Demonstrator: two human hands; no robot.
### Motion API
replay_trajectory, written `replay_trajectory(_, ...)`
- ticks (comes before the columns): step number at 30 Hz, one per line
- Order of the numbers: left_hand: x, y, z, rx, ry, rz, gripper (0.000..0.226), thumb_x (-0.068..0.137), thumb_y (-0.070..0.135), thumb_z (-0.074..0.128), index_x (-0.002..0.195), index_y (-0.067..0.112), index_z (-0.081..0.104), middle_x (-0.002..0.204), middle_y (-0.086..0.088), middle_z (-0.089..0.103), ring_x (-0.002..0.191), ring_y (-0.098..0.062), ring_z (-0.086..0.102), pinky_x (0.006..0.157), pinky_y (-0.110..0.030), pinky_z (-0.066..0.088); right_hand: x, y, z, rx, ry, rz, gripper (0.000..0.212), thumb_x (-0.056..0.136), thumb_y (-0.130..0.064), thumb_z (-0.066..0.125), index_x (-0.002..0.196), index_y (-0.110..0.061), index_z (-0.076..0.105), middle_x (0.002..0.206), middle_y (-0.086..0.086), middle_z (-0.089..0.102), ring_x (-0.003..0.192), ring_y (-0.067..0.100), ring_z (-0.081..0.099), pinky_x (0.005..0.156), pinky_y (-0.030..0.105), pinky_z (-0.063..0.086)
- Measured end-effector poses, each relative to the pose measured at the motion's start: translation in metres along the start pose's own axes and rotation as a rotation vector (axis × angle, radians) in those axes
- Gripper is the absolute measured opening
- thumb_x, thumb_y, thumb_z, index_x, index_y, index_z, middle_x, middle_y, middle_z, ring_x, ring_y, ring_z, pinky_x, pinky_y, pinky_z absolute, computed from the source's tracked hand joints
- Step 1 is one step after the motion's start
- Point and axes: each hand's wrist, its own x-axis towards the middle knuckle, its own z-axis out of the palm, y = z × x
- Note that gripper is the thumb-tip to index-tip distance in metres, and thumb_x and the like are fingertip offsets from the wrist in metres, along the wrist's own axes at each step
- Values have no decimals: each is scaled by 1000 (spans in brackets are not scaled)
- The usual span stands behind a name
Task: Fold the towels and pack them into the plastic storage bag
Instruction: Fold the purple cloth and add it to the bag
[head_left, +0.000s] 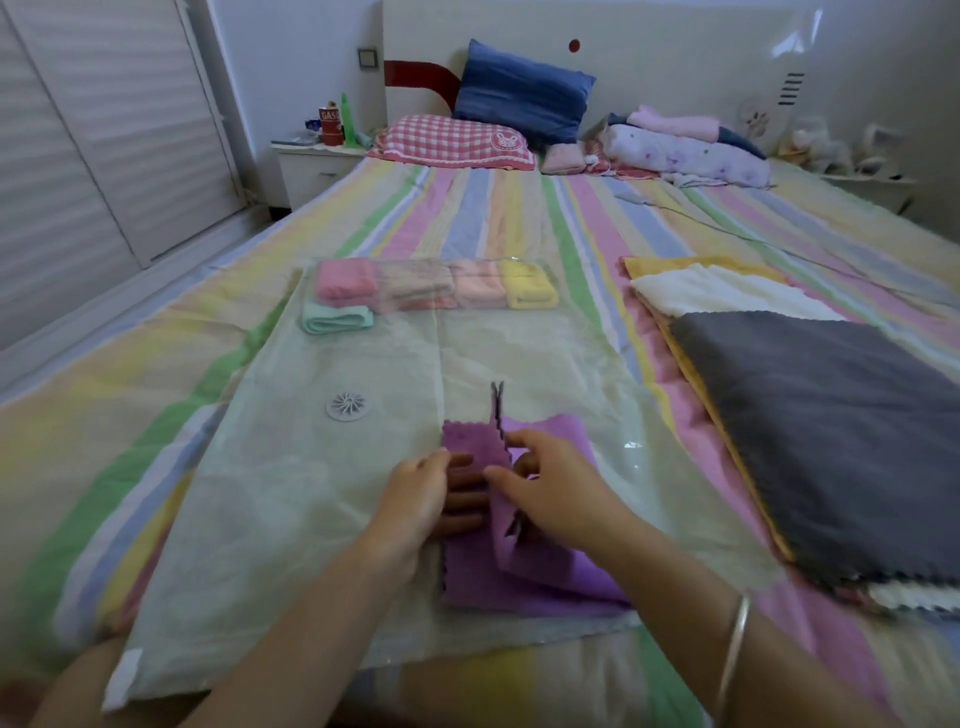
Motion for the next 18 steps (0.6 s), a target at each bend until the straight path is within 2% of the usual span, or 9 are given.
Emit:
replay_trajectory(1,-2,1,-9,10,2,-19,31,102,20,34,111,7,60,82,-7,71,57,-16,67,50,-27,57,0,2,9,28,-35,20,44,92,-26,63,133,-16,51,65,-5,58,51,7,53,52,15,43)
replay_trajectory(4,-6,-1,-18,19,-11,-58,34,104,26,31,105,7,60,87,-11,67,60,-18,64,46,-26,55,-5,9,24,95,-139,75,41,93,-26,61,132,-18,50,69,3,66,59,23,67,54,30,57)
replay_trajectory(6,-3,-5,-19,81,11,-21,29,102,30,41,97,9,60,79,-9,60,53,-15,58,44,-24,51,-7,12,22,104,-171,90,38,94,-26,59,130,-19,51,69,2,68,59,21,67,52,30,56)
replay_trajectory(8,4,-12,-19,207,64,73,26,92,36,60,93,10,60,75,-3,58,53,-14,55,52,-26,50,-8,14,18,112,-140,77,33,94,-25,57,127,-23,53,76,0,69,61,17,67,53,28,54)
replay_trajectory(10,9,-15,-18,381,114,160,41,77,43,76,103,17,59,84,1,67,67,-14,61,69,-31,53,-7,20,9,-49,7,4,28,92,-25,57,120,-26,58,86,-10,68,70,9,63,66,27,52)
replay_trajectory(12,8,-15,-17,531,101,240,57,71,38,82,116,24,51,91,2,68,83,-16,66,84,-34,53,-7,27,-1,-239,204,-85,28,91,-25,55,118,-29,60,102,-13,63,89,8,59,82,29,49)
replay_trajectory(14,5,-16,-15,732,93,352,67,76,27,77,132,24,41,98,5,65,92,-19,65,86,-34,52,-6,36,-7,-387,310,-181,34,92,-27,48,125,-24,58,124,-3,57,113,19,52,94,34,44)
replay_trajectory(16,-2,-18,-12,1054,185,500,75,82,22,66,145,23,26,120,2,58,106,-22,60,89,-35,49,-6,46,-5,-519,216,-156,54,90,-40,31,138,-23,48,145,5,42,133,27,37,109,38,32)
replay_trajectory(18,-13,-20,-5,1250,315,689,73,85,21,58,149,19,24,143,-2,41,125,-23,48,99,-36,44,-9,54,5,-645,94,-123,73,84,-53,8,147,-28,34,158,4,23,146,25,16,118,37,11)
